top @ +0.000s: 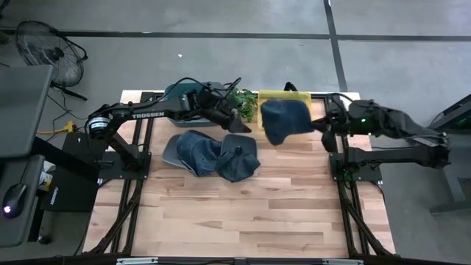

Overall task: Pick & Place hat
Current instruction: Put the right blue cap into the yellow bin

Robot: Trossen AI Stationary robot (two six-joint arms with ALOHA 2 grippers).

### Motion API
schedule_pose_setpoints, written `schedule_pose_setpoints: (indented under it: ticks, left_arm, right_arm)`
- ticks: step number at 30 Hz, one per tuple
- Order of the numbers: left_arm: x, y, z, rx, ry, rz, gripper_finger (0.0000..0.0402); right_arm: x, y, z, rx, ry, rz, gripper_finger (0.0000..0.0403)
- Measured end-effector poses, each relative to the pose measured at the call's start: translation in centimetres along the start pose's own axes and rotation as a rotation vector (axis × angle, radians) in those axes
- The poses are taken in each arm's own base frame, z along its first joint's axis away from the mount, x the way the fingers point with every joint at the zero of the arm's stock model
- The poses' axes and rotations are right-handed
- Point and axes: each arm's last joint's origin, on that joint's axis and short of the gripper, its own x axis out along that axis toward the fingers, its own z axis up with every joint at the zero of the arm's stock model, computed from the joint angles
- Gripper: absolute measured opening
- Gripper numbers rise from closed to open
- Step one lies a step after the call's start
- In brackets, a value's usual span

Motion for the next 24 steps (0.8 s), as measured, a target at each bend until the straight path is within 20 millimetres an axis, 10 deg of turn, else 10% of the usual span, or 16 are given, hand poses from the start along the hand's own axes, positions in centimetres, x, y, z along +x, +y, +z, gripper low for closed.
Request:
schedule_pose_setpoints:
  ticks: [9, 24]
  left_arm:
    - [0.2, -0.3, 1.6, -0.031, -0.061, -0.157, 0.0214]
    - [0.7, 6.0, 5.9, -0.256, -0.126, -0.258, 0.0214]
  right_arm:
    - [-2.6, 0.0, 2.1, -0.303, -0.071, -0.100, 0.0005]
    - [-0.3, 0.5, 2.7, -0.730, 0.058, -0.357, 0.0005]
